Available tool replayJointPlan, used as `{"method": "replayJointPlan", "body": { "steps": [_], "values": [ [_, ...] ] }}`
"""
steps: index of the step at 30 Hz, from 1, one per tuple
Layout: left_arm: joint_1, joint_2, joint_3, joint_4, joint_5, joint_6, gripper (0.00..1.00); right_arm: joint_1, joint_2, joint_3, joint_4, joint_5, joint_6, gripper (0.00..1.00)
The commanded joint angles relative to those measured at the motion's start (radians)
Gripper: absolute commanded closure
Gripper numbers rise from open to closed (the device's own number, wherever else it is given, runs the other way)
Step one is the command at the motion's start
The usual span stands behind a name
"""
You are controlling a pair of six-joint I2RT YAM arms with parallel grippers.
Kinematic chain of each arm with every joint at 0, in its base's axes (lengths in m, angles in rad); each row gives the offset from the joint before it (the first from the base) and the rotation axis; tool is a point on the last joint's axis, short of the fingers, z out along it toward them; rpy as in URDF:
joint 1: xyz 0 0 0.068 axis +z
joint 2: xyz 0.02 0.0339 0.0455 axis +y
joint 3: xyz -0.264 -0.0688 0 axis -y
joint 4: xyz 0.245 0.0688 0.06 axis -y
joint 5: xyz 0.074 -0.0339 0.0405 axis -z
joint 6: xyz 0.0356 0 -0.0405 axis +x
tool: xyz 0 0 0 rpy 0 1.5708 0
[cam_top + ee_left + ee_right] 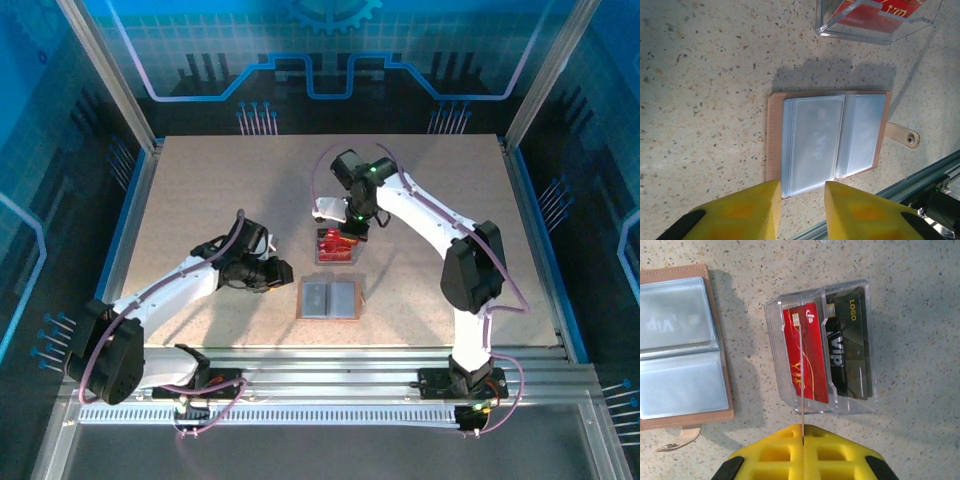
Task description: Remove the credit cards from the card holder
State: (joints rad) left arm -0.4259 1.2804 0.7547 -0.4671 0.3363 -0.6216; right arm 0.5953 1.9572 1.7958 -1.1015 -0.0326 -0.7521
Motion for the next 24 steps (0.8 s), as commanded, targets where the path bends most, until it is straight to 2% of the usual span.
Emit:
{"method": "replayJointPlan", "body": {
  "steps": [1, 10, 24],
  "values": [
    [0.015, -0.033, -0.016, -0.029, -0.003, 0.015, 0.71, 0.012, 0.06, 0.069, -0.079, 0.001, -0.102, 1.0],
    [0.028, -0.05, -0.01, -0.053, 0.0, 0.026, 0.7, 0.026, 0.195, 0.225, -0.172, -0.026, -0.145, 1.0],
    [0.039, -0.073, 0.001, -0.079, 0.007, 0.031, 0.69, 0.033, 0.275, 0.292, -0.248, -0.011, -0.136, 1.0]
  ]
}}
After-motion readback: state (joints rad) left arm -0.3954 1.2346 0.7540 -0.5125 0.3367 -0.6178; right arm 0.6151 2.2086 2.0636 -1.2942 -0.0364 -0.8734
